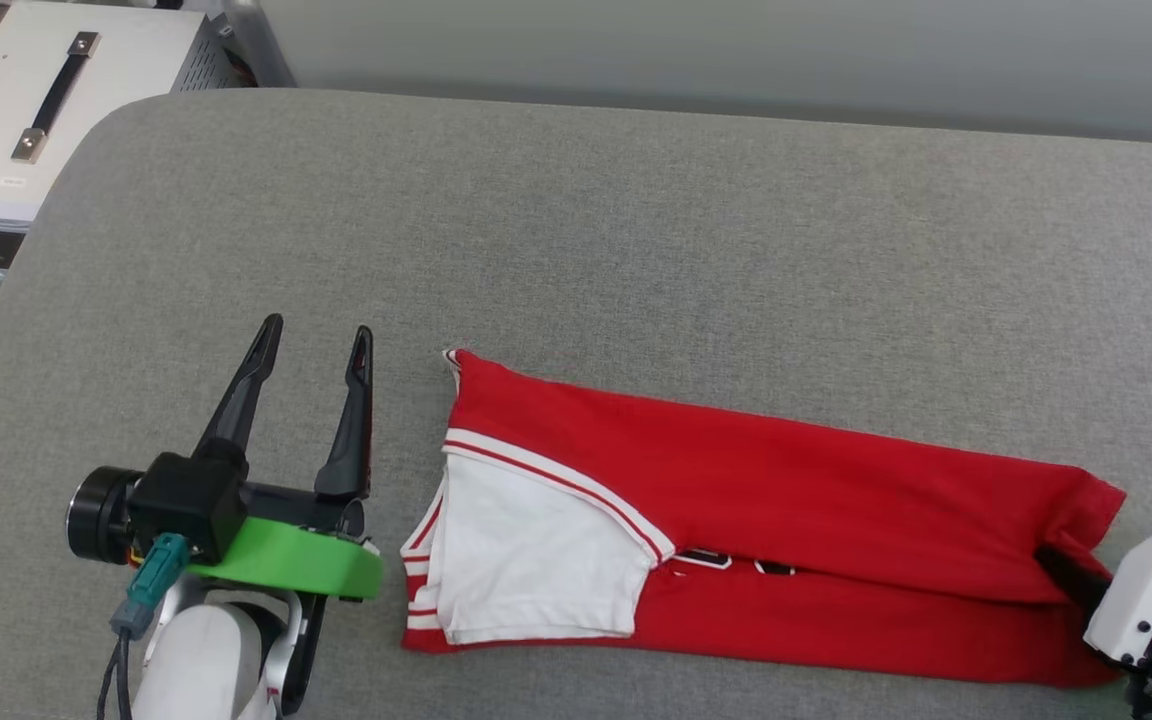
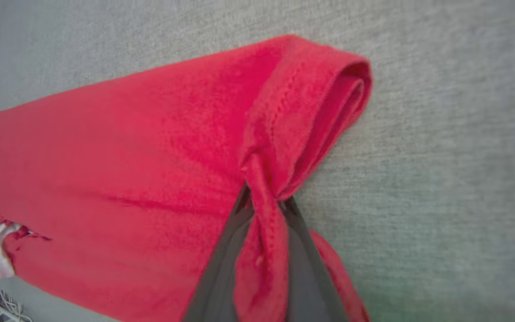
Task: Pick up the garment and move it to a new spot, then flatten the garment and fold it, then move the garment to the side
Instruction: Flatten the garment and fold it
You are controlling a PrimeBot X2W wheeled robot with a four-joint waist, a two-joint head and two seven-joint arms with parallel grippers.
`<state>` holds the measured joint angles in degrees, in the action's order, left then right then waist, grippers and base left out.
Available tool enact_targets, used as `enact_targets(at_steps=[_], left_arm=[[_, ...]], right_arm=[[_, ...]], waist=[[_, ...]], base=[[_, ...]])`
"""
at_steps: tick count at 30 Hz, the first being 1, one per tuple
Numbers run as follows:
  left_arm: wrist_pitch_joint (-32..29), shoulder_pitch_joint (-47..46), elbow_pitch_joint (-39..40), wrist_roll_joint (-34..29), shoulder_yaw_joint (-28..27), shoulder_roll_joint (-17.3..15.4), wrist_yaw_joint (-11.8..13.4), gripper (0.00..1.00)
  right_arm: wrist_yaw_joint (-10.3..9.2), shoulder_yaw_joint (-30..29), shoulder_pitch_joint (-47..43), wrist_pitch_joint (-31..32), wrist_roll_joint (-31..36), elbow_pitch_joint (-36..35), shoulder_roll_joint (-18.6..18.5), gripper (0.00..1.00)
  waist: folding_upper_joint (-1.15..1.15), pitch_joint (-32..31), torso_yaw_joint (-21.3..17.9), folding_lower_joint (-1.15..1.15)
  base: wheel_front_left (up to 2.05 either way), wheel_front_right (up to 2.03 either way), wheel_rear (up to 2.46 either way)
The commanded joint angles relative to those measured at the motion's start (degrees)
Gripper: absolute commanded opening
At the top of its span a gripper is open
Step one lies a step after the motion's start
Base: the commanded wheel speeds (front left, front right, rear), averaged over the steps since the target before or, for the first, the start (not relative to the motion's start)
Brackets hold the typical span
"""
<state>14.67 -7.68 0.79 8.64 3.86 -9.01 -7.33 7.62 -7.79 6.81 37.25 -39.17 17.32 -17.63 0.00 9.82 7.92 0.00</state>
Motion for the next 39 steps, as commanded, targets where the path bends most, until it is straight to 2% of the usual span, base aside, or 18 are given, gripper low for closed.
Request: enact_targets(at_steps=[1, 10, 15, 19, 30, 36, 39], left_arm=[[0.3, 1.3, 0.0, 0.5, -0.1, -0.1, -0.1, 1.00], [0.3, 1.6, -0.6, 0.8, 0.2, -0.2, -0.2, 1.00], [0.3, 2.5, -0.7, 1.2, -0.5, 0.2, -0.2, 1.00], [0.3, 2.8, -0.9, 1.4, -0.2, 0.9, -0.2, 1.00], [0.3, 4.0, -1.4, 1.9, -0.2, 2.1, -0.2, 1.00], [0.3, 4.7, -1.5, 2.2, -0.6, 2.6, -0.2, 1.00], [0.3, 4.9, -1.7, 2.2, -0.5, 2.7, -0.2, 1.00]], right_arm=[[-0.13, -0.7, -1.6, -0.6, 1.0, 1.2, -1.5, 0.00], [-0.13, -7.4, -1.8, -3.6, 6.1, 3.8, -6.9, 0.00], [-0.13, -8.3, -1.9, -3.2, 6.7, 2.8, -6.2, 0.00], [-0.13, -8.1, -3.2, -2.4, 6.6, -0.8, -5.1, 0.00], [-0.13, -5.5, -9.3, 2.9, 5.7, -16.6, -0.3, 0.00], [-0.13, -2.8, -10.4, 6.5, 5.4, -24.9, 5.3, 0.00], [-0.13, -1.6, -10.2, 7.7, 5.1, -26.9, 9.5, 0.00]], waist=[[0.00, -0.4, -0.3, 0.00], [0.00, -1.8, -1.1, 0.00], [0.00, -2.8, -1.7, 0.00], [0.00, -3.1, -1.8, 0.00], [0.00, -5.7, -0.8, 0.00], [0.00, -6.6, 1.0, 0.00], [0.00, -7.0, 2.0, 0.00]], base=[[0.00, 0.00, 0.00], [0.00, 0.00, 0.00], [0.00, 0.00, 0.00], [0.00, 0.00, 0.00], [0.00, 0.00, 0.00], [0.00, 0.00, 0.00], [0.00, 0.00, 0.00]])
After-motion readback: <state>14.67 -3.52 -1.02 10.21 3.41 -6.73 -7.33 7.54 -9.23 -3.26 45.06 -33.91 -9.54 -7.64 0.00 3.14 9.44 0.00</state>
